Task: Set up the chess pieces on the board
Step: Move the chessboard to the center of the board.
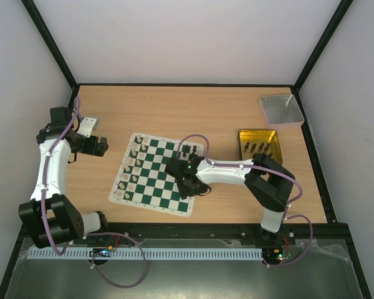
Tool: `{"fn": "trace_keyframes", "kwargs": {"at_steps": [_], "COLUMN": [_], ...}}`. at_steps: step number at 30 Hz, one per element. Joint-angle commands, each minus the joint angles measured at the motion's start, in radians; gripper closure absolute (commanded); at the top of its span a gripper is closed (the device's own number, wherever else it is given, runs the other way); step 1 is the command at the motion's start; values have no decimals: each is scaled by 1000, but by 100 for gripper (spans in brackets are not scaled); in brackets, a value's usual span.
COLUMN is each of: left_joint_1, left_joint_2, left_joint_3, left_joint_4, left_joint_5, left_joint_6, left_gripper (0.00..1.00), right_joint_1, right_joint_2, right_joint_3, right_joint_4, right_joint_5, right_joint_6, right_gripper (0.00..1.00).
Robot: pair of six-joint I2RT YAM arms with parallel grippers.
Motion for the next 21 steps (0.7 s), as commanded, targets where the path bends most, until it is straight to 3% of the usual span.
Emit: {"fn": "trace_keyframes", "kwargs": {"at_steps": [1, 21], "left_joint_1": [7, 8], "left_joint_2": [-9, -2], "left_joint_3": [-3, -26], "left_joint_4": [-13, -9], "left_joint_5": [22, 35], "left_joint_6": [0, -2], "left_gripper": [1, 1], "right_joint_1": [-32, -146], "right_joint_2": [-38, -133], "right_joint_3": [-67, -152], "right_joint_4": [-71, -76], "right_joint_5": [59, 80], "right_joint_6": [-11, -47], "right_gripper": [42, 42]}}
